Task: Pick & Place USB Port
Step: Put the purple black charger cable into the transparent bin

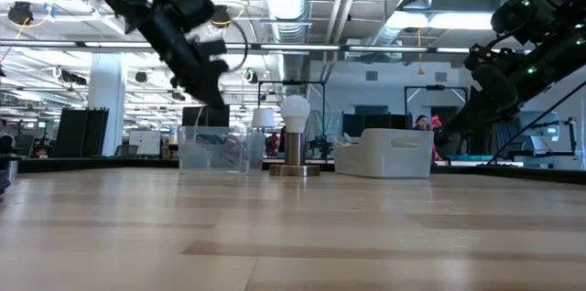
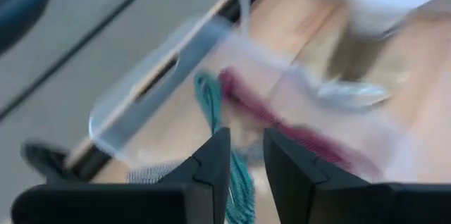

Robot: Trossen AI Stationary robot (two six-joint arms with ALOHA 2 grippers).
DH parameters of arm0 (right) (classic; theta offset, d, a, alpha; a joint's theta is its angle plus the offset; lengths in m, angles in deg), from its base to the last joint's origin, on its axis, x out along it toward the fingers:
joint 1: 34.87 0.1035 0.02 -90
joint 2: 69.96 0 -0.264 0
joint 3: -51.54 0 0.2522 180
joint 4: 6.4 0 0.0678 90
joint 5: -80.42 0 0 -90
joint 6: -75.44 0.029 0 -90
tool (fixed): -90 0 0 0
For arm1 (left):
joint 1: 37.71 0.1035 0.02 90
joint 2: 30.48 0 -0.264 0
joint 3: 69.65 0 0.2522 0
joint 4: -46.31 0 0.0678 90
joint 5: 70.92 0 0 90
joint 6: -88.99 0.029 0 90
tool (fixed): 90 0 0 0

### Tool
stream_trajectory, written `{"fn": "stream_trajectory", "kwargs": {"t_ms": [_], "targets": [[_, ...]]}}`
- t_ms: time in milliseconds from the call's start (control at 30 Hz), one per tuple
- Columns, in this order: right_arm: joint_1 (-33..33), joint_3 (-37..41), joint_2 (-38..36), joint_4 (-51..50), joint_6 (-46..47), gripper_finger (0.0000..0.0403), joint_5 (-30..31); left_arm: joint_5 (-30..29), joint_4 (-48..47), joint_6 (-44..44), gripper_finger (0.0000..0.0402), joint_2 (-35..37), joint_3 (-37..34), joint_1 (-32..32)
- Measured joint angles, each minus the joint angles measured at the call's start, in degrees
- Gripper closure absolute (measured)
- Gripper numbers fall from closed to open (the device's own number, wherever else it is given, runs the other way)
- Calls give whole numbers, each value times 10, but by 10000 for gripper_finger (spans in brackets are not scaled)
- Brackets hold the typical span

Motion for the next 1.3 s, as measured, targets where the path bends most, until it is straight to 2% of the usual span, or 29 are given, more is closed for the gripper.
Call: {"fn": "stream_trajectory", "kwargs": {"t_ms": [233,467,700,933,1167,1300], "targets": [[0,0,0,0,0,327,0,41,-22,17,316,129,0,-36],[0,0,0,1,0,327,0,45,-132,17,316,258,0,-77],[0,0,0,2,2,327,0,46,-235,-10,316,327,0,-147],[0,0,0,4,2,327,0,50,-355,-114,316,336,0,-220],[0,0,0,34,6,327,0,156,-384,-305,316,329,0,-278],[0,0,0,43,6,327,0,196,-386,-398,316,317,0,-315]]}}
